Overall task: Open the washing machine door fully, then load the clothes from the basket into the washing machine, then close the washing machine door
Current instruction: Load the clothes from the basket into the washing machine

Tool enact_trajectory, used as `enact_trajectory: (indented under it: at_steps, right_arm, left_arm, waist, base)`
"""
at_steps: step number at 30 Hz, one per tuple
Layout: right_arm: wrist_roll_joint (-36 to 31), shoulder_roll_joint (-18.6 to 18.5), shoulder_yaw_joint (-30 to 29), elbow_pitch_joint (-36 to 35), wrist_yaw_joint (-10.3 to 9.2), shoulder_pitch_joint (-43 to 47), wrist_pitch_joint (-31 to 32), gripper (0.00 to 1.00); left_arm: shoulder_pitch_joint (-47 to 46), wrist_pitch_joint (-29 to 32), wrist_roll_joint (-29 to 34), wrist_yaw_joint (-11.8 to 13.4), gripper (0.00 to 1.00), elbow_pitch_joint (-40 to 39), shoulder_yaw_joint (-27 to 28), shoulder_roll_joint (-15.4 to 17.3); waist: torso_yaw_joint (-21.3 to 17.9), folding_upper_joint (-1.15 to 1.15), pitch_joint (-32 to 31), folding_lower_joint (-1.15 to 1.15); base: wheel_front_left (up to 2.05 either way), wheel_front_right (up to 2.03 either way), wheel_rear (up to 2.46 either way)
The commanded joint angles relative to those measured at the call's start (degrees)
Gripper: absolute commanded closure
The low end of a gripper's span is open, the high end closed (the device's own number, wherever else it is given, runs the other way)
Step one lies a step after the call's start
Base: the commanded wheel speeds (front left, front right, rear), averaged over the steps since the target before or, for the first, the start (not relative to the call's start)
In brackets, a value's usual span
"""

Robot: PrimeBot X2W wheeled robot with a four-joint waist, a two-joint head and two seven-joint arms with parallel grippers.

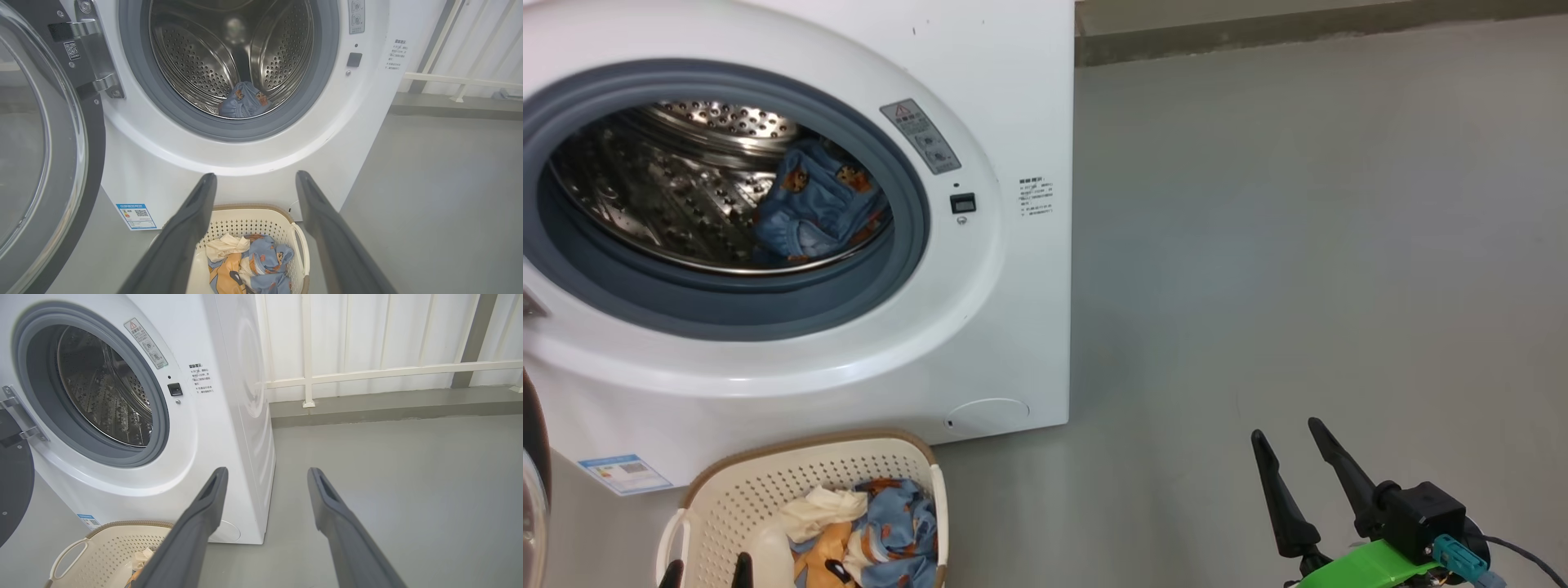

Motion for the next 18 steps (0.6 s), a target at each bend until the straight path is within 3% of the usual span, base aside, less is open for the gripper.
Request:
enact_trajectory:
  at_steps: [1,18]
  right_arm:
    - [-0.2,0.1,1.6,-1.5,0.35,-0.7,-0.3,0.00]
    - [-0.6,0.1,1.9,-0.6,0.35,-4.3,-0.3,0.00]
  left_arm:
    - [-1.3,-0.4,-0.2,0.2,0.00,-1.2,1.8,0.3]
    - [-10.3,-0.4,-1.3,-1.4,0.00,0.4,2.4,0.3]
  waist:
    - [0.0,0.00,0.5,0.00]
    - [0.1,0.00,12.8,0.00]
  base:
    - [0.00,0.00,0.00]
    - [0.00,0.00,0.00]
